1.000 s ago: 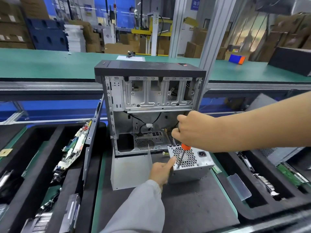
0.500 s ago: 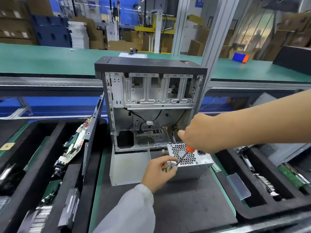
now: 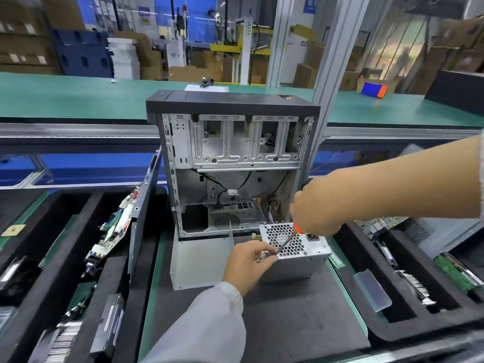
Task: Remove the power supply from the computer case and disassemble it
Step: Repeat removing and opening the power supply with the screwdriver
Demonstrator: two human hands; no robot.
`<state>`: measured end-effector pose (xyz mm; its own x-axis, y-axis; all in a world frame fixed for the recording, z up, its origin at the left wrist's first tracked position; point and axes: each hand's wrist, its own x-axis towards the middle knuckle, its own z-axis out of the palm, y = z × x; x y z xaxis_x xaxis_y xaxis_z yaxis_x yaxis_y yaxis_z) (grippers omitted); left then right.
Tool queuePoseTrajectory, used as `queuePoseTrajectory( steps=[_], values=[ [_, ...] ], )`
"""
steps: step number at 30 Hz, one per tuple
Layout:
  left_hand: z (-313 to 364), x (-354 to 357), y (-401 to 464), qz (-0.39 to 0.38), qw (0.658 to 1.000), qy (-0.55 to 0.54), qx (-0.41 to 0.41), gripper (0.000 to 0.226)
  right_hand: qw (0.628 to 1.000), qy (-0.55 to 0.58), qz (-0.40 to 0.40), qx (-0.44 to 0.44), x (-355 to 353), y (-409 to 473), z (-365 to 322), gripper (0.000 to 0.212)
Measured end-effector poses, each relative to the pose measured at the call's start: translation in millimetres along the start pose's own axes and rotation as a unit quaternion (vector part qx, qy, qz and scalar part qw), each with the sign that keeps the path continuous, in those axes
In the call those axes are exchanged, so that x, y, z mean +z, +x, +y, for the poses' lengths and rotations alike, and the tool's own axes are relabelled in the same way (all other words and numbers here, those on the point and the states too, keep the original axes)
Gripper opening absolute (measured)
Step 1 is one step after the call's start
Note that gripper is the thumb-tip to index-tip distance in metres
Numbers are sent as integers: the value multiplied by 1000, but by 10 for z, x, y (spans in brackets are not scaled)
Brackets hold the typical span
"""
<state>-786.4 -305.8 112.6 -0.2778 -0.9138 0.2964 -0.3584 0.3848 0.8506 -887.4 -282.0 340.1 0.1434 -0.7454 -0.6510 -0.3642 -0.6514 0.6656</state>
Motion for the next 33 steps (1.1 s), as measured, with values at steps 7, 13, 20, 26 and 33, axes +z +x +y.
queuePoseTrajectory(
  steps=[7, 13, 20, 26, 33],
  values=[
    [6, 18, 3, 2, 1000, -1, -6, 3, 996, 45, 65, 36, 39, 33, 43, 35],
    [6, -14, 1, -11, 999, -32, -33, 17, 999, 9, -16, 27, 114, 51, 53, 26],
    [89, -92, 29, 62, 983, -130, -114, 18, 981, 188, -25, 45, 229, 32, 324, 38],
    [-265, -313, -194, 112, 883, -329, -316, 31, 881, 468, 74, -13, 723, 382, 99, 29],
    [-710, -547, -749, 184, 843, -301, -407, 23, 826, 541, 153, -35, 1139, 965, -395, 30]
  ],
)
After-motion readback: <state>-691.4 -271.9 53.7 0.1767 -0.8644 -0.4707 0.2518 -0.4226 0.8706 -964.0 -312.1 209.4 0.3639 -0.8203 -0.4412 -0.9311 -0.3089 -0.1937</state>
